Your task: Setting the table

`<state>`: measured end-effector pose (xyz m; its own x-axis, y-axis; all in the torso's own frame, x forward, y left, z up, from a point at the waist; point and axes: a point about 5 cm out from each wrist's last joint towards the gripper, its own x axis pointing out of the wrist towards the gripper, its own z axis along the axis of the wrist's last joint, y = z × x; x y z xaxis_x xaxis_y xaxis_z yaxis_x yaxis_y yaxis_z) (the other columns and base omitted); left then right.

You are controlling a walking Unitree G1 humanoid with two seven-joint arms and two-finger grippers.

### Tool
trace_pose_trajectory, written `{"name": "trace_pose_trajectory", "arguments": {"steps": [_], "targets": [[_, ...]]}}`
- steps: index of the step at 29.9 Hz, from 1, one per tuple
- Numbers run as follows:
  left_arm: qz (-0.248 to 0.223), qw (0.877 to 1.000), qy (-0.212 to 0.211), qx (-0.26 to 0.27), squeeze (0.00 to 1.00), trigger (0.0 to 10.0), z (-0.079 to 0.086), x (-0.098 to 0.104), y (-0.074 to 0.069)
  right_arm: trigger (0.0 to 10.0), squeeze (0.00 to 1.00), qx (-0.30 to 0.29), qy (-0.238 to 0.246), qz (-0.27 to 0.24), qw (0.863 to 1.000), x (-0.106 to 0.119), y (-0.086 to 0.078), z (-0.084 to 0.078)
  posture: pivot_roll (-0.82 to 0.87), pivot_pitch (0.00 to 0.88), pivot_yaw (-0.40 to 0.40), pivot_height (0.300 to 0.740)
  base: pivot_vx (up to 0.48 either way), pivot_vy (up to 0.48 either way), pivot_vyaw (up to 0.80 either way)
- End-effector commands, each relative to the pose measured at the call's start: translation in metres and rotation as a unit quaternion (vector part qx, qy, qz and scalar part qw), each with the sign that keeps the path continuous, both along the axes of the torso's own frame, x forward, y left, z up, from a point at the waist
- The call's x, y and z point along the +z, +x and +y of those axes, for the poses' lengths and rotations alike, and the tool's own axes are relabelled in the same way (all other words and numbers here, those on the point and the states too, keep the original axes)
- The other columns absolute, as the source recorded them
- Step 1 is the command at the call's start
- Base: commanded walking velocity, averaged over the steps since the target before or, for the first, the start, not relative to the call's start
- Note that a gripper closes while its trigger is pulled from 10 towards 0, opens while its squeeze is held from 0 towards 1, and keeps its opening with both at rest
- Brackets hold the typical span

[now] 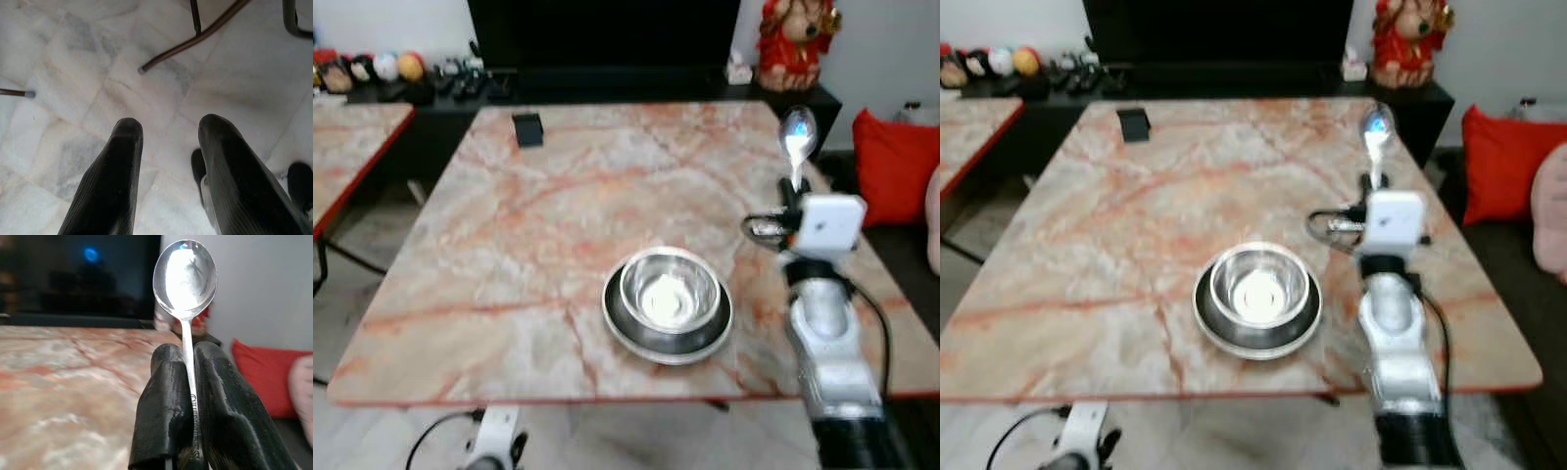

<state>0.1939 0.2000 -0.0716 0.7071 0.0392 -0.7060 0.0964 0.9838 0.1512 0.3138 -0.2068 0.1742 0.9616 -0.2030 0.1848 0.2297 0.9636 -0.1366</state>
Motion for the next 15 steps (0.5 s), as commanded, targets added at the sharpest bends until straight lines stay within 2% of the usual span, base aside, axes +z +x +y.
{"name": "trace_pose_trajectory", "arguments": {"steps": [1, 6, 7, 8, 15], "targets": [[0.02, 1.0, 0.006, -0.003, 0.0, 10.0, 0.005, -0.004, -0.007, 10.0, 0.0, -0.006, 0.014, 0.033, 0.999, 0.002, -0.003, -0.004, -0.06, 0.0, -0.007, 0.74, 0.0, 0.0, 0.0], [0.021, 1.0, 0.006, -0.004, 0.0, 10.0, 0.005, -0.004, -0.007, 10.0, 0.0, -0.009, 0.034, 0.059, 0.998, -0.004, -0.005, -0.007, -0.06, 0.0, -0.007, 0.74, 0.0, 0.0, 0.0], [0.021, 1.0, 0.005, -0.003, 0.0, 10.0, 0.004, -0.004, -0.007, 10.0, 0.0, -0.003, 0.059, 0.099, 0.993, -0.014, -0.007, -0.009, -0.06, 0.0, -0.008, 0.74, 0.0, 0.0, 0.0], [0.021, 1.0, 0.005, -0.003, 0.0, 10.0, 0.004, -0.004, -0.007, 10.0, 0.0, -0.001, 0.069, 0.111, 0.991, -0.017, -0.007, -0.009, -0.06, 0.0, -0.008, 0.74, 0.0, 0.0, 0.0], [0.024, 1.0, 0.006, 0.0, 0.0, 10.0, 0.006, -0.004, -0.008, 10.0, 0.0, 0.012, 0.081, 0.166, 0.983, -0.025, -0.008, -0.012, -0.06, 0.0, -0.01, 0.74, 0.0, 0.0, 0.0]]}}
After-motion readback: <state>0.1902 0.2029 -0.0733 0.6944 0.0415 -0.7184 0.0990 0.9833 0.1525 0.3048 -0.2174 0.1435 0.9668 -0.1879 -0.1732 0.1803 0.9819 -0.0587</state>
